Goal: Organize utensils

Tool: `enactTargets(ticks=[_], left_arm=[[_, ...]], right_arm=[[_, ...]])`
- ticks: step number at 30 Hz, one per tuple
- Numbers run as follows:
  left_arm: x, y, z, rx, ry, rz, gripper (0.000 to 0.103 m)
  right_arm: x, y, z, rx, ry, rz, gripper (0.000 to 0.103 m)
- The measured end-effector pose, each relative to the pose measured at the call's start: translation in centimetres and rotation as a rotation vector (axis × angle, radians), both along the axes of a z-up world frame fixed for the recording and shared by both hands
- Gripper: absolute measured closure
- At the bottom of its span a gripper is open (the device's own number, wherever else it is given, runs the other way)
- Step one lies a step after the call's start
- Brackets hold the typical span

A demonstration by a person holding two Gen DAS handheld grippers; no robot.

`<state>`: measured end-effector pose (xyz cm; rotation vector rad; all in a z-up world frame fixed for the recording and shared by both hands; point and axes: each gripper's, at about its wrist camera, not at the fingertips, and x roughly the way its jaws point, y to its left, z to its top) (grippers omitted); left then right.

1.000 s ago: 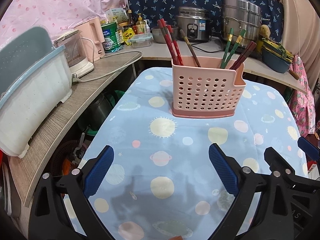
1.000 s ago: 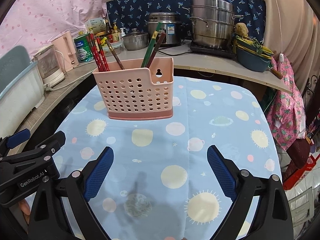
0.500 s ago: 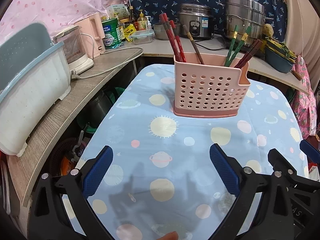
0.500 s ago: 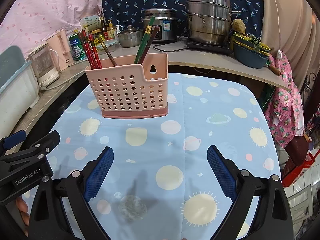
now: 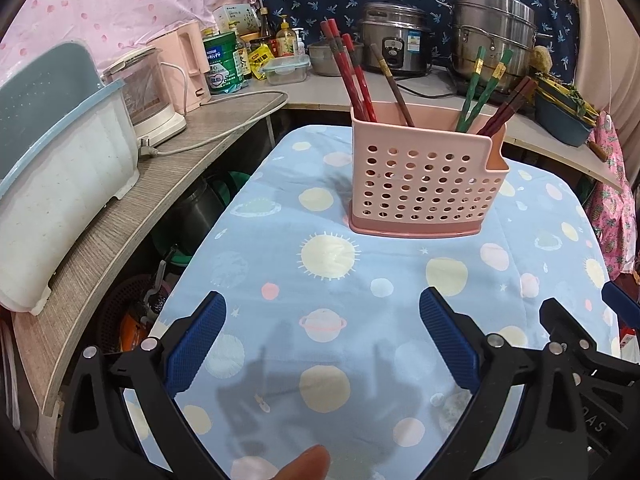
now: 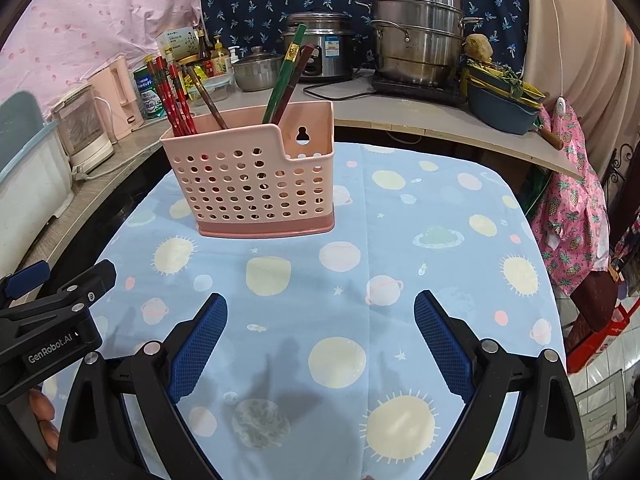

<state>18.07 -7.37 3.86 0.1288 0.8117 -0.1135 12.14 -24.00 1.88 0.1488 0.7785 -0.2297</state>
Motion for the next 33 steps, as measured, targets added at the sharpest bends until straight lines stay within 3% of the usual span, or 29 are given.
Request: enactTargets(ticks=[33], left_arm=[[1.7, -0.9, -0.1, 0.016, 0.011, 0.000, 0.010]], right_arm=[[1.6, -0.6, -0.3, 0.004, 0.004, 0.002, 0.012]])
